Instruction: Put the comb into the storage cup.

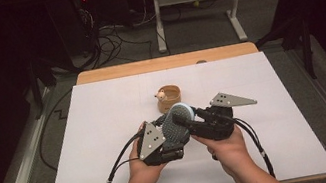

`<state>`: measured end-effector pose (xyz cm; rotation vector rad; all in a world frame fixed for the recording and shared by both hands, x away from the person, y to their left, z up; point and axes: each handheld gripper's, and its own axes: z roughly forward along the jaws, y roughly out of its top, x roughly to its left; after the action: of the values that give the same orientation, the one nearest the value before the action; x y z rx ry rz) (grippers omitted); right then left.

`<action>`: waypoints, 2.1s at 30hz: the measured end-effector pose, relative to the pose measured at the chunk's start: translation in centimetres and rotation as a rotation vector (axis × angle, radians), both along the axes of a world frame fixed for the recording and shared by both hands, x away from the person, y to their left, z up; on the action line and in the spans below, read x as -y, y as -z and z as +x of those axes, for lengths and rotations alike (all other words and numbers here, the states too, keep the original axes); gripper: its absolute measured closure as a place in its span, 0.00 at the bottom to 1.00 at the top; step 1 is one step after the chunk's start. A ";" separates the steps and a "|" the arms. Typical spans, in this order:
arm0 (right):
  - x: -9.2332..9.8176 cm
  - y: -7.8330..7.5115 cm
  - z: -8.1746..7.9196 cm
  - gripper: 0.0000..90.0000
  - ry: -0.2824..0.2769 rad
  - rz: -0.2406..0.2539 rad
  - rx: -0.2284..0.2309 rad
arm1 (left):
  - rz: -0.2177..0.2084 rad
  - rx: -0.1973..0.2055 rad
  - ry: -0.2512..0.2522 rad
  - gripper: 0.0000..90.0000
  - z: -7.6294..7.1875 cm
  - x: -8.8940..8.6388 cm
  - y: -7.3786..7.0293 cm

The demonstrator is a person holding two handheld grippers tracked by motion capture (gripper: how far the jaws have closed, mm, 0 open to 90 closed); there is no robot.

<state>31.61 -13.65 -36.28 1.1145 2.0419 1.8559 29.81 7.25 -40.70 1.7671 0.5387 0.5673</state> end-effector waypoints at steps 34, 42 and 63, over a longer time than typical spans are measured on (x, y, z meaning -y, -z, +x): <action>-0.2 -0.4 -0.2 0.68 0.020 -0.044 0.008 | 0.033 0.005 -0.009 0.22 0.0 0.2 0.0; -0.1 -0.3 -0.1 0.68 0.014 -0.044 0.014 | 0.034 0.012 -0.006 0.22 0.0 0.2 0.0; -0.1 -0.6 -0.2 0.68 0.023 -0.055 0.057 | -0.026 -0.045 0.021 0.10 0.8 -0.1 0.4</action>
<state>31.40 -13.56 -35.65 1.0552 2.0276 1.7877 30.62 7.30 -41.09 1.7629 0.5560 0.5048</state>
